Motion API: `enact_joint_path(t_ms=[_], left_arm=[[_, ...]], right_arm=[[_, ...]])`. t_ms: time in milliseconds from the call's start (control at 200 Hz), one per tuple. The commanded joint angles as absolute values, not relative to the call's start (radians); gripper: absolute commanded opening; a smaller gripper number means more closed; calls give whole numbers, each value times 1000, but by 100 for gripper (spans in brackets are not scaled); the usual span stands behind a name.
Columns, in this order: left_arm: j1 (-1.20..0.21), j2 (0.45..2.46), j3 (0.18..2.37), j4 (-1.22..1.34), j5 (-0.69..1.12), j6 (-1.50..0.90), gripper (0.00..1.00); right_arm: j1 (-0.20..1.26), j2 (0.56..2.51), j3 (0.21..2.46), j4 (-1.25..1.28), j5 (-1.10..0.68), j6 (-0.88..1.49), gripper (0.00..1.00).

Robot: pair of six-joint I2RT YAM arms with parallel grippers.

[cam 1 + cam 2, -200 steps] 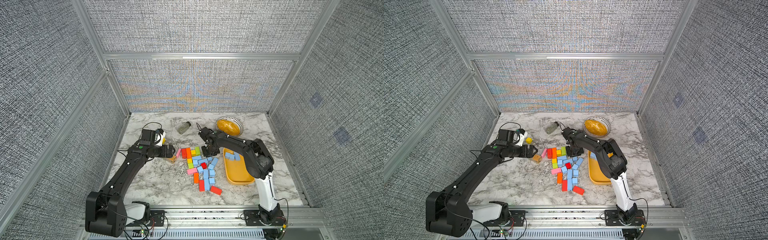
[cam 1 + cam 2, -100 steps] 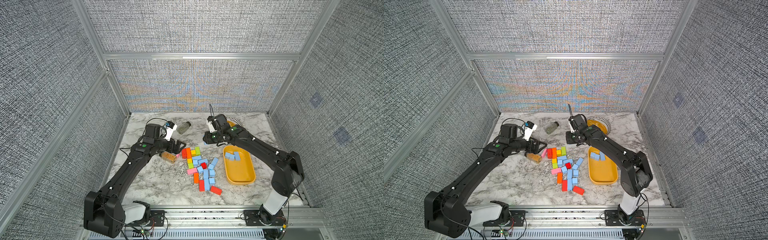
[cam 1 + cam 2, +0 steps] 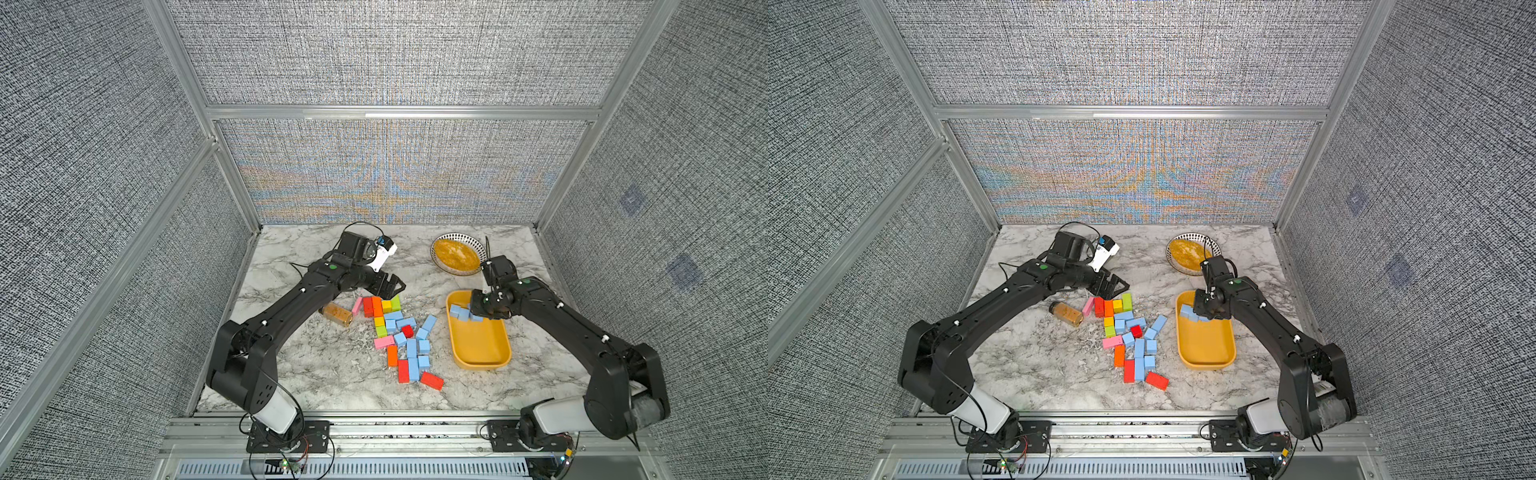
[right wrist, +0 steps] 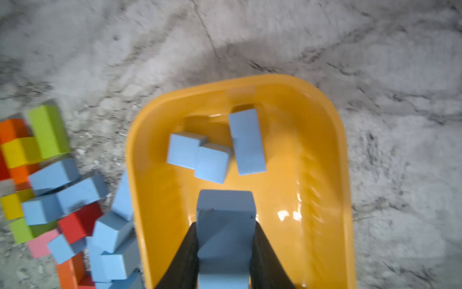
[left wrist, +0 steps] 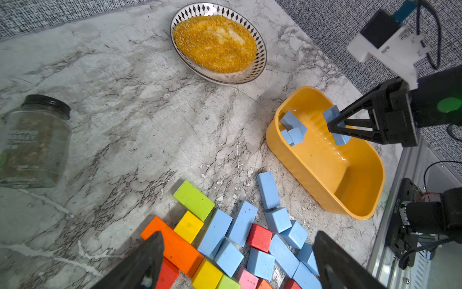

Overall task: Pick out the blue building blocks
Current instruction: Place the building block in the storage box.

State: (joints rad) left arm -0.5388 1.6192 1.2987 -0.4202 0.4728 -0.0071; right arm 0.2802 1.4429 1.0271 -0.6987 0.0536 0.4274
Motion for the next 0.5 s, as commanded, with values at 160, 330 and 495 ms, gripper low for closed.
enact_joint_path(t_ms=[160,330,495], left_arm=[[-576,1726,1400,-464,453,11,95],[-578,1767,1454,-478,426,21,95],[-578,1781,1474,-486,415,31,95]], right_arm=[[254,1603,1103,-728,189,337,21],[240,1704,1182,-737,224,295,23],[237,1756,1227,-753,206,276,32]])
